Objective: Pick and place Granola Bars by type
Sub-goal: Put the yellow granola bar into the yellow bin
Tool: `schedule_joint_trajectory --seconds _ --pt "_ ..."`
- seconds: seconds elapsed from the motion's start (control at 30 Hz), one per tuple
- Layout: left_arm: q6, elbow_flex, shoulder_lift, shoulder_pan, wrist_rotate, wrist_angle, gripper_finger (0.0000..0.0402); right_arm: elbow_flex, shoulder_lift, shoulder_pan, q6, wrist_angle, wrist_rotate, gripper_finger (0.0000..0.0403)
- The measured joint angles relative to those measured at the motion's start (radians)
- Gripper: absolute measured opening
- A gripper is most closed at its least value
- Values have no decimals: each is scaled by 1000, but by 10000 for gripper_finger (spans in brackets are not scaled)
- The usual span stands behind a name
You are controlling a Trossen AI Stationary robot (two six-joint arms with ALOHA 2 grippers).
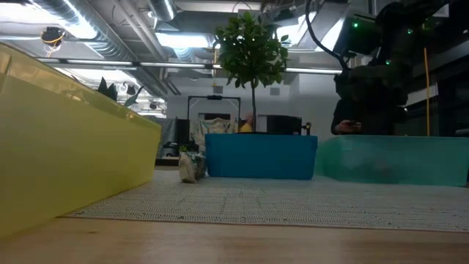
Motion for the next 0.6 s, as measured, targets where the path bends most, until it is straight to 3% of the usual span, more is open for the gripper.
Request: schedule_joint_trajectory --seconds 0.13,0.27,0.5,0.6 --pt "-1 0 0 0 0 0 145 61 0 9 -72 4 -32 141" --pt "1 0 0 0 0 0 144 171 0 35 -190 5 7 170" --pt "33 0 0 0 -4 0 145 408 6 95 -590 41 28 174" --pt "50 0 0 0 -22 0 144 507 38 109 -657 43 74 173"
